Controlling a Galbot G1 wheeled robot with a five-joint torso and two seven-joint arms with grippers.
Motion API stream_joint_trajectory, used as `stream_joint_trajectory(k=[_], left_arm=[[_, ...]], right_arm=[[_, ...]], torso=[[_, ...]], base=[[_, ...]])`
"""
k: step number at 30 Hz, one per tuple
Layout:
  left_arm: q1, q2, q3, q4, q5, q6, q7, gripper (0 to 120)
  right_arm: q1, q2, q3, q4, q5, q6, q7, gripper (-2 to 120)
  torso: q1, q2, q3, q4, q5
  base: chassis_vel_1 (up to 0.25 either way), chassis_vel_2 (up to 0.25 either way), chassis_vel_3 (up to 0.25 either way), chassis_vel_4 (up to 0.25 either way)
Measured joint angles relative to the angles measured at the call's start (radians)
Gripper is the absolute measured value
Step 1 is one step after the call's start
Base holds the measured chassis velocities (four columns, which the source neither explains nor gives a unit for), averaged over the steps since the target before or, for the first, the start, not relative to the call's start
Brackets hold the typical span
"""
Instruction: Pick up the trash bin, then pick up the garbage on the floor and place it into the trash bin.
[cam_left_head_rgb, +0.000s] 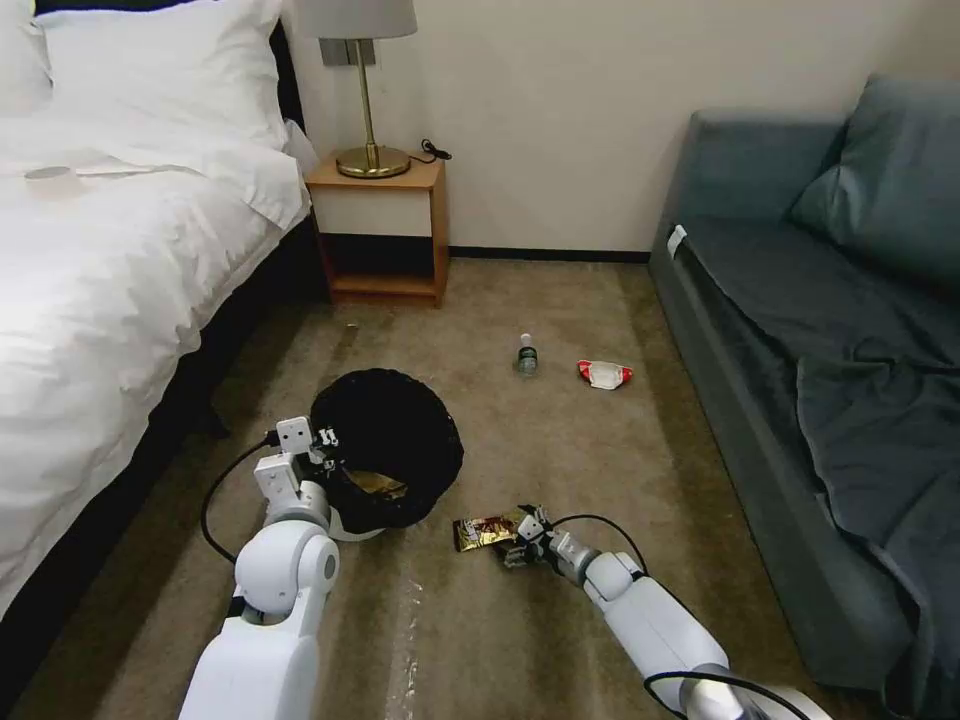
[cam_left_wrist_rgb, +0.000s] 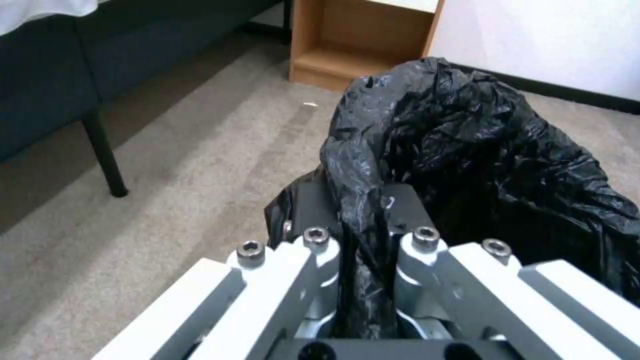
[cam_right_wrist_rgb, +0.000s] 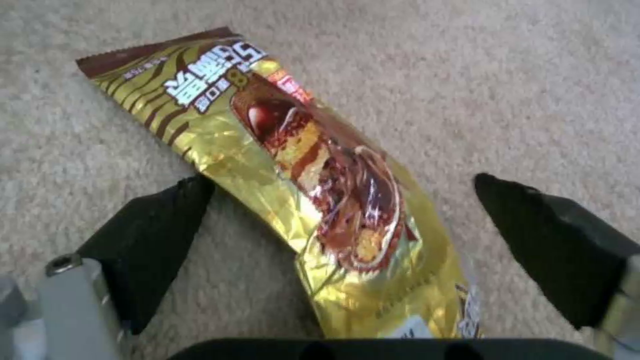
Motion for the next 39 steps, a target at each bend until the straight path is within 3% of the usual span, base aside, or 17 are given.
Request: stream_joint_trajectory(k=[7,10,13,16,19,25,29,39], left_arm=[[0.001,0.0,-0.002,-0.001,0.0,0.0,0.0,5],[0.001,-0.001,-0.001,-0.001,0.0,0.0,-0.001,5],[0.0,-0.002,-0.001,-0.001,0.0,0.0,-0.001,5],[-0.001,-0.002,-0.001,-0.001,0.0,0.0,-0.001,5],[-0.002,-0.001,-0.001,-0.001,0.0,0.0,-0.001,5],[-0.004,-0.002,-0.001,0.005,0.0,0.0,-0.001,5],[-0.005,-0.003,-0.001,0.008,0.0,0.0,-0.001,5],[-0.009,-0.004,-0.001,0.012,-0.001,-0.001,-0.001,5]], right_arm=[[0.003,0.005,0.004,-0.005,-0.002,0.003,0.001,82],[0.0,-0.001,0.005,-0.002,0.0,0.003,0.001,64],[-0.001,-0.003,0.005,-0.001,0.001,0.004,0.001,60],[-0.003,-0.007,0.007,0.003,0.005,0.004,0.001,42],[-0.003,-0.008,0.007,0.004,0.007,0.004,0.001,36],[-0.003,-0.009,0.01,0.007,0.013,0.004,0.0,10],[-0.004,-0.01,0.01,0.009,0.014,0.004,0.0,1],[-0.011,-0.013,0.028,0.031,0.029,0.005,0.003,0]], torso=[[0.0,0.0,0.0,0.0001,0.0],[0.0,0.0,0.0,0.0,0.0],[0.0,0.0,0.0,0.0,0.0],[0.0,0.0,0.0,0.0,0.0001],[0.0,0.0,0.0,-0.0001,0.0],[0.0,0.0,0.0,-0.0001,0.0],[0.0,0.0,0.0,-0.0001,0.0],[0.0,0.0,0.0,0.0,0.0001]], base=[[0.0,0.0,0.0,0.0],[0.0,0.0,0.0,0.0],[0.0,0.0,0.0,0.0],[0.0,0.0,0.0,0.0],[0.0,0.0,0.0,0.0],[0.0,0.0,0.0,0.0],[0.0,0.0,0.0,0.0],[0.0,0.0,0.0,0.0]])
